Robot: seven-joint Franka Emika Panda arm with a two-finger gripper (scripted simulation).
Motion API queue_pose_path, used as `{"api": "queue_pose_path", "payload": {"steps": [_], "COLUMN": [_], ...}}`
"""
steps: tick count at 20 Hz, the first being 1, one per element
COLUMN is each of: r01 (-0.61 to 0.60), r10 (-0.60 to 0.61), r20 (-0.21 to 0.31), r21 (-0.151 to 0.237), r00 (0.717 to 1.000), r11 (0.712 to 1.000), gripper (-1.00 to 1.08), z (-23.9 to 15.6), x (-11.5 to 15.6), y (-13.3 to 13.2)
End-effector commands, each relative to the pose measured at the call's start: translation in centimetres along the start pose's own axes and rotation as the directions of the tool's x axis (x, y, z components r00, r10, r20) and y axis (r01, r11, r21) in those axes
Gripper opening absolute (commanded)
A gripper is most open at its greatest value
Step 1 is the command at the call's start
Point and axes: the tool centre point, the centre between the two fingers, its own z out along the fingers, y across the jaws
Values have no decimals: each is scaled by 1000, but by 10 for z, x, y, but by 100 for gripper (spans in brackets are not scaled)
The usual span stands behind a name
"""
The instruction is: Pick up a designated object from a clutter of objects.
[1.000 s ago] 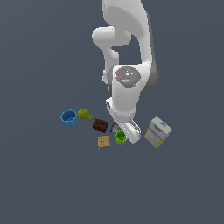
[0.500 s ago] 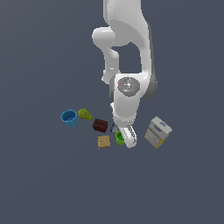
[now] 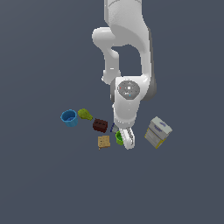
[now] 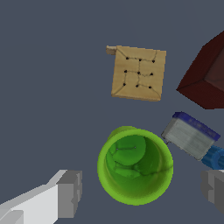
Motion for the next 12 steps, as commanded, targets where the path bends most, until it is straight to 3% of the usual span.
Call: {"api": "queue_pose_path", "payload": {"steps": [1,12], "r01": [0,-3], "r10": [0,3], "r20": [0,0], "r21": [0,0], "r00": [1000,1000], "r11": [1000,1000], "gripper": [100,100], "z": [0,37], "x": [0,0], "y": [0,1]}}
